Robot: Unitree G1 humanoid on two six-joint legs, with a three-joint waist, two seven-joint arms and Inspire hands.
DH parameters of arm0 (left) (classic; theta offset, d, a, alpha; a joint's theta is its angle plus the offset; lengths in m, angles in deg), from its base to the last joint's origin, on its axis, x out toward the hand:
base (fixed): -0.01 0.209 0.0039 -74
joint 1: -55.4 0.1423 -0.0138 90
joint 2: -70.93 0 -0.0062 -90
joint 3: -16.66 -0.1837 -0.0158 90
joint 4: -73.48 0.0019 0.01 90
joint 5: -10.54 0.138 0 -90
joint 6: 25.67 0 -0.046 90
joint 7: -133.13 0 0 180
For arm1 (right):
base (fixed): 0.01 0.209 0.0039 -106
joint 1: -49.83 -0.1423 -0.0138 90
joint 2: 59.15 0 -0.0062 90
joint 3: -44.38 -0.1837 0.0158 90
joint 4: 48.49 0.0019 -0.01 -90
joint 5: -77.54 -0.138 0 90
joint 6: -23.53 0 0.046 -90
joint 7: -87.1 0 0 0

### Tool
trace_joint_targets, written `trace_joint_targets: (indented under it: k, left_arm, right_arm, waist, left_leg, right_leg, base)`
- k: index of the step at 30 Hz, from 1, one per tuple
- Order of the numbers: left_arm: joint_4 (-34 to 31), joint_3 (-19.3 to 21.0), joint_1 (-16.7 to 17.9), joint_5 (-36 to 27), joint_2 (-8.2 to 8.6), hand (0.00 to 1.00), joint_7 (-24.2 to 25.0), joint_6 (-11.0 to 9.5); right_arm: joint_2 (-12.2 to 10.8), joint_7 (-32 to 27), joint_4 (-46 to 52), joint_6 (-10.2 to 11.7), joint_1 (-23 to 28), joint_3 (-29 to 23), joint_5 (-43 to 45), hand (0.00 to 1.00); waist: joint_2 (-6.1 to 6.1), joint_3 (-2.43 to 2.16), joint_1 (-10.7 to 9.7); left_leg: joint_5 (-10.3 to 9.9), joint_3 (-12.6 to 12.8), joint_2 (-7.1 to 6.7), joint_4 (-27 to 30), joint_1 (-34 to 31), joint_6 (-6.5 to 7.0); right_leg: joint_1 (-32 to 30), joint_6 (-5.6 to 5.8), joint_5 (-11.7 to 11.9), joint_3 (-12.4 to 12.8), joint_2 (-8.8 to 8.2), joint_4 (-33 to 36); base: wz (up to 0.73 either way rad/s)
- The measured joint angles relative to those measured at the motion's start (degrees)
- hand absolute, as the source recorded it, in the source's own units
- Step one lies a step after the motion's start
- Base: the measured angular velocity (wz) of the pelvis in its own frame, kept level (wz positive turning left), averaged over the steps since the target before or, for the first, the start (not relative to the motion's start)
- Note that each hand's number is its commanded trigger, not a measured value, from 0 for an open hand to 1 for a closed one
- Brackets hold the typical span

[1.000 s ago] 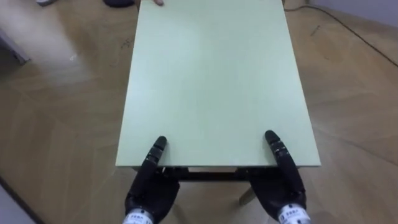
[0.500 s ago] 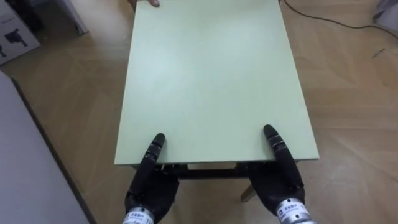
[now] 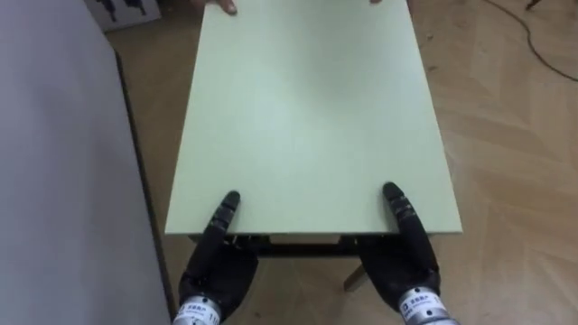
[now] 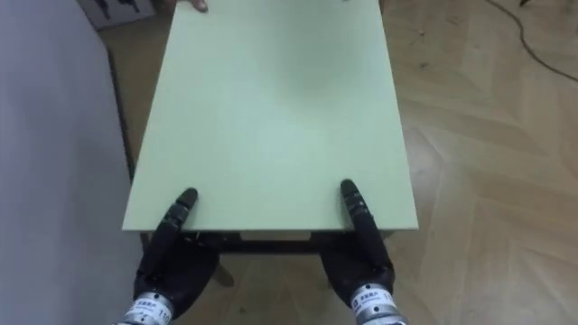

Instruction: Move table with human

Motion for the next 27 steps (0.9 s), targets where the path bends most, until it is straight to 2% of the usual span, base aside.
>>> trace_joint_targets:
  k: [4,5,10,11,12,13,14,15,17,20,27]
  left_arm:
    - [0.0,0.5,0.0,0.1,0.37,1.00,-0.7,-0.1]
    - [0.0,0.5,0.0,0.2,0.17,1.00,-1.0,-0.1]
    - [0.0,1.1,0.0,0.3,0.51,1.00,-2.0,0.1]
    - [0.0,1.1,0.0,0.3,0.56,1.00,-2.0,0.2]
    - [0.0,1.1,0.0,0.3,0.56,1.00,-2.0,0.2]
    - [0.0,1.0,-0.2,0.5,0.48,1.00,-2.0,0.2]
    - [0.0,1.0,-0.4,0.5,0.24,1.00,-2.2,0.3]
    - [0.0,1.0,-0.4,0.5,0.17,1.00,-2.3,0.3]
    - [0.0,0.7,-0.5,0.4,0.37,1.00,-2.7,0.4]
    - [0.0,0.8,-0.5,0.4,0.40,1.00,-2.8,0.4]
    - [0.0,1.0,-0.9,0.5,0.52,1.00,-3.6,0.8]
  right_arm:
    - [-0.2,-0.1,-0.1,0.9,0.0,1.1,-0.1,1.00]
    - [-0.1,-0.1,-0.1,1.0,0.0,1.2,0.0,1.00]
    - [-0.2,0.0,-0.1,0.8,0.0,1.4,0.9,1.00]
    - [-0.2,0.0,-0.2,0.6,0.0,1.2,0.8,1.00]
    - [-0.1,0.0,-0.3,0.4,0.0,1.0,0.7,1.00]
    - [-0.4,0.0,-0.6,-0.2,0.0,0.4,0.7,1.00]
    - [-0.5,0.0,-0.6,-0.6,0.0,0.1,0.7,1.00]
    - [-0.5,-0.1,-0.6,-0.8,0.0,-0.1,0.8,1.00]
    - [-0.4,-0.1,-0.8,-1.6,0.0,-0.8,0.8,1.00]
    - [-0.4,-0.2,-0.8,-1.6,0.0,-0.9,0.9,1.00]
    - [-0.5,-0.5,-0.7,-1.4,-0.1,-0.8,0.9,1.00]
  waist:
    - [-0.57,0.03,1.1]
    - [-0.61,0.05,1.9]
    - [-0.63,0.04,1.4]
    - [-0.62,0.04,0.8]
    - [-0.61,0.03,0.2]
    - [-0.59,0.04,-1.3]
    - [-0.58,0.03,-2.5]
    - [-0.56,0.04,-2.9]
    - [-0.45,0.09,-2.2]
    - [-0.11,0.14,-1.1]
    - [0.15,0.17,-0.9]
  left_leg:
    - [-0.1,-1.7,-0.35,0.2,-0.5,-0.23]
    - [-0.1,-2.2,-0.45,0.2,-0.6,-0.27]
    - [-0.2,-6.1,-1.48,1.6,-1.8,-0.48]
    - [-0.2,-6.4,-1.75,2.3,-2.3,-0.47]
    - [-0.2,-6.2,-1.72,2.5,-2.5,-0.45]
    - [-0.1,-5.2,-1.57,3.0,-3.1,-0.33]
    - [-0.1,-2.7,-1.26,3.4,-3.9,0.06]
    - [-0.1,-1.9,-1.17,3.6,-4.1,0.19]
    - [-0.4,-1.9,-1.38,4.3,-4.2,0.59]
    - [-0.4,-2.2,-1.65,4.0,-4.3,0.59]
    - [-0.5,-1.9,-1.87,3.9,-4.6,0.80]
  right_leg:
    - [1.2,-0.31,0.2,0.9,0.61,-1.8]
    - [1.3,-0.31,0.2,0.9,0.66,-1.8]
    - [2.2,-0.30,0.2,0.3,0.96,-1.8]
    - [2.8,-0.30,0.2,-1.0,0.98,-1.9]
    - [3.1,-0.30,0.2,-1.8,1.01,-1.9]
    - [3.7,-0.36,0.1,-2.6,1.13,-1.9]
    - [4.2,-0.50,-0.4,-2.4,1.21,-1.7]
    - [4.4,-0.46,-0.6,-2.3,1.23,-1.7]
    - [4.8,0.08,-1.0,-2.3,1.25,-1.8]
    - [5.1,0.14,-1.0,-2.3,1.21,-1.8]
    - [4.9,0.13,-1.0,-2.4,1.05,-1.5]
  base:
    - [0.25]
    - [0.28]
    - [0.47]
    - [0.77]
    - [1.02]
    - [1.19]
    - [1.16]
    - [0.89]
    - [0.37]
    - [0.10]
    - [0.09]
